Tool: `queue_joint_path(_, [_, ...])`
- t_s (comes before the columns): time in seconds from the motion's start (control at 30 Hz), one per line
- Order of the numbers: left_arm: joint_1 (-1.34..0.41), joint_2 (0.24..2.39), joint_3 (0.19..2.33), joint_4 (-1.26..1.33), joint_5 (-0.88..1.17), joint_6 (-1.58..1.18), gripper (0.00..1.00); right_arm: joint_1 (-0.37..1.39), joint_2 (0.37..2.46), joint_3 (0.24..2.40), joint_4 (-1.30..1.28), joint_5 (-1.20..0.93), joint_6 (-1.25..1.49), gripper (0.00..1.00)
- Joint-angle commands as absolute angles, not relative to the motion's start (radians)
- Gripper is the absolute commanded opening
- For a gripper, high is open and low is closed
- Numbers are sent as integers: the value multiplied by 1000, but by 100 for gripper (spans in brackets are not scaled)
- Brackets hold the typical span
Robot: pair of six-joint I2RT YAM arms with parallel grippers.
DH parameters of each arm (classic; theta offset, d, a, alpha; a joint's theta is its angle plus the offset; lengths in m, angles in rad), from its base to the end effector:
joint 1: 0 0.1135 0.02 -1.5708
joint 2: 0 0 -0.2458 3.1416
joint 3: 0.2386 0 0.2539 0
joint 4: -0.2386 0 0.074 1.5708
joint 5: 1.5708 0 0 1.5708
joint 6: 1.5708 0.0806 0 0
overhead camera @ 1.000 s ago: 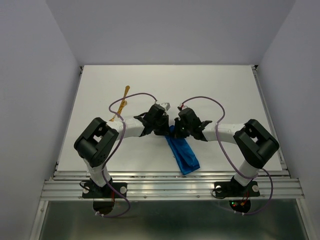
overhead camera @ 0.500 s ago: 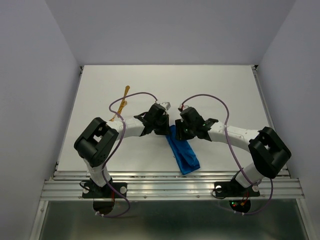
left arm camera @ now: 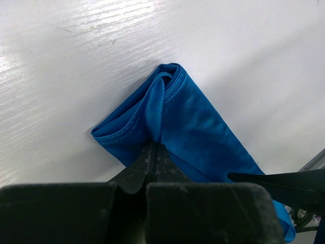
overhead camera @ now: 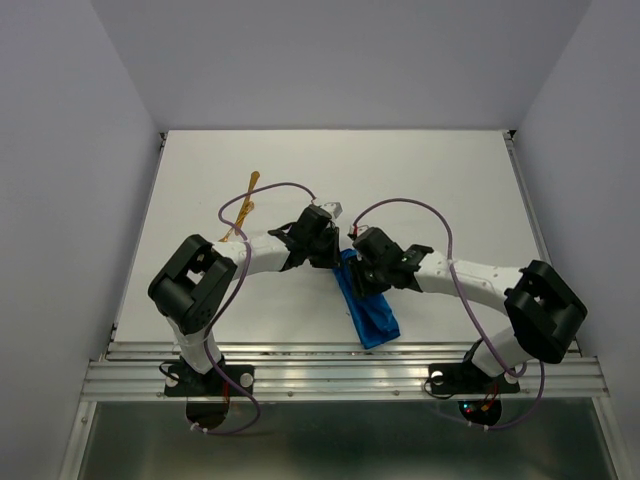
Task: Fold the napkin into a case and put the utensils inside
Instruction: Smooth out the smaller rectangle-folded napkin at the center of the board.
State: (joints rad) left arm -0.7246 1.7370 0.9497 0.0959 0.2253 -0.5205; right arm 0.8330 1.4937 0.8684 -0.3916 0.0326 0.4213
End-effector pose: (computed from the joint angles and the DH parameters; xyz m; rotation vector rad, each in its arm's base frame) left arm 0.2837 -0.2752 0.1262 0.3724 2.3800 -0.8810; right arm 0.2155 0.2332 0.1314 -0.5287 2.5919 0.4063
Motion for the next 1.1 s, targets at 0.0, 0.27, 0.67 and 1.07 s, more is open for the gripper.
queue_joint_path(0.0, [-723, 1729, 985, 97, 229, -508, 0, 859, 1503, 865, -400, 97, 410, 46])
queue_joint_path(0.27, [-723, 1730, 985, 98, 232, -506, 0, 859, 1532, 865, -385, 121, 414, 37])
queue_joint_path(0.67, [-723, 1727, 973, 109, 238, -511, 0, 859, 1548, 876, -365, 120, 428, 1])
queue_joint_path(1.07, [-723, 1724, 966, 109, 242, -512, 0, 859, 1546, 914, -319, 81, 442, 1])
